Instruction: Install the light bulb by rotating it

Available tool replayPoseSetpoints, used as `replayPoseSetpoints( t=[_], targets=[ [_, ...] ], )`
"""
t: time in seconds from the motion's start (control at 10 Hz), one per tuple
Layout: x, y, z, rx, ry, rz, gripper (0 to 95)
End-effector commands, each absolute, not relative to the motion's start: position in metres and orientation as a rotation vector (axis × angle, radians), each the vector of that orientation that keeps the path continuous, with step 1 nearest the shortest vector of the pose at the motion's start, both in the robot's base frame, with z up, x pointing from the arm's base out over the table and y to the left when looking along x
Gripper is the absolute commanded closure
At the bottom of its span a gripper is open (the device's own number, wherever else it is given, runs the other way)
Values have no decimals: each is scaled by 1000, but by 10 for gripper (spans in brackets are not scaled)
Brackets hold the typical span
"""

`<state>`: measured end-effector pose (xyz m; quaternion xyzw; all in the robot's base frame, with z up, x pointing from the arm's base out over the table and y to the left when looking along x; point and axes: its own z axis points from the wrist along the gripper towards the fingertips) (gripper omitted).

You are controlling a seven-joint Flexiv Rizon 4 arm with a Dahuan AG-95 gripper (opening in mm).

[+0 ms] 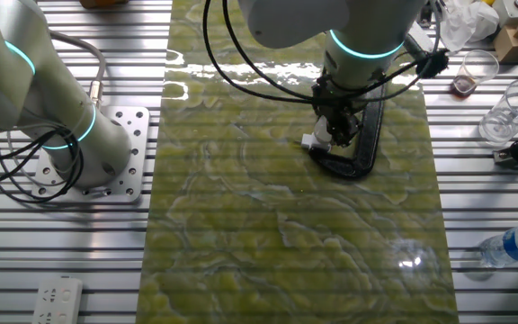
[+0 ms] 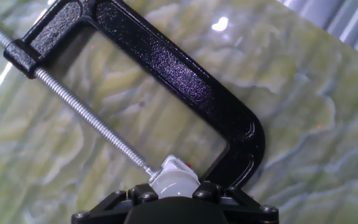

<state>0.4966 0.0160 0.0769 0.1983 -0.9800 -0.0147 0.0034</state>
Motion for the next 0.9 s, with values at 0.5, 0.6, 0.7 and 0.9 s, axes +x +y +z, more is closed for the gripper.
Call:
replayPoseSetpoints(
  t=[0.5,0.6,0.7,0.9],
  targets=[
    [496,16,77,580,-3084,-48,380],
    [496,16,78,593,-3081,-51,190],
    [496,16,79,596,-3082,-52,0],
    [496,16,88,573,-3084,-42,0]
  ],
)
